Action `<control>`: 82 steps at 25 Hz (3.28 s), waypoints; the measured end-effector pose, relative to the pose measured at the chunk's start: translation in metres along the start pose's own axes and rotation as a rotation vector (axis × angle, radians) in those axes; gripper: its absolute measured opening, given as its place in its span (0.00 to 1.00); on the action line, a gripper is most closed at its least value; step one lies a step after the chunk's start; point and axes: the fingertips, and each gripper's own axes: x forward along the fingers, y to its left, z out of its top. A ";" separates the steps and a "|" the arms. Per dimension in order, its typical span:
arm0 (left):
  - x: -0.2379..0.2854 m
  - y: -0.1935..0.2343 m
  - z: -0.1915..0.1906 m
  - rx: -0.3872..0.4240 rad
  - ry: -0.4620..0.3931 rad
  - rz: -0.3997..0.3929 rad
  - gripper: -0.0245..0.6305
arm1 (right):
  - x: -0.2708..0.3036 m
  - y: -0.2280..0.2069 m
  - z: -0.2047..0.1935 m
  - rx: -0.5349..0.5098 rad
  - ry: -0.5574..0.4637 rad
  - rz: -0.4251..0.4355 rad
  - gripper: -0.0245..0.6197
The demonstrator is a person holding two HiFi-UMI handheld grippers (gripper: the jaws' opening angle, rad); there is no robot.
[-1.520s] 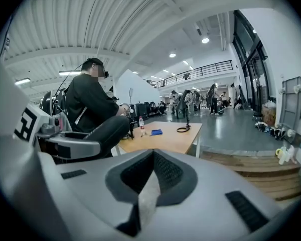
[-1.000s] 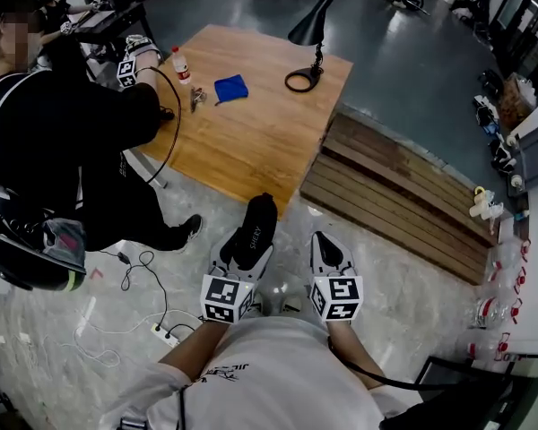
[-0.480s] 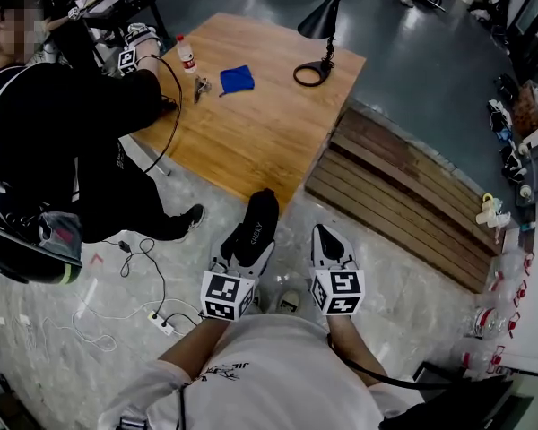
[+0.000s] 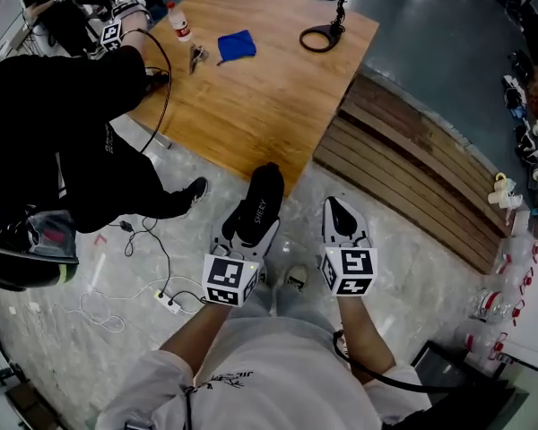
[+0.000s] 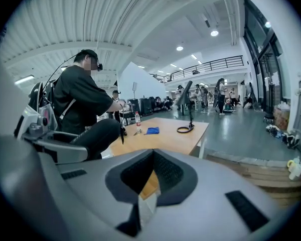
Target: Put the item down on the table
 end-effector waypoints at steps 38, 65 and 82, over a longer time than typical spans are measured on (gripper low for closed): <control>0.233 0.156 -0.129 -0.020 0.191 0.062 0.53 | 0.231 0.006 -0.100 -0.010 0.070 0.032 0.05; 0.254 0.162 -0.139 0.028 0.289 0.043 0.59 | 0.236 -0.006 -0.109 0.029 0.086 0.012 0.05; 0.230 0.161 -0.113 0.074 0.247 0.069 0.59 | 0.222 -0.006 -0.104 0.030 0.086 0.005 0.05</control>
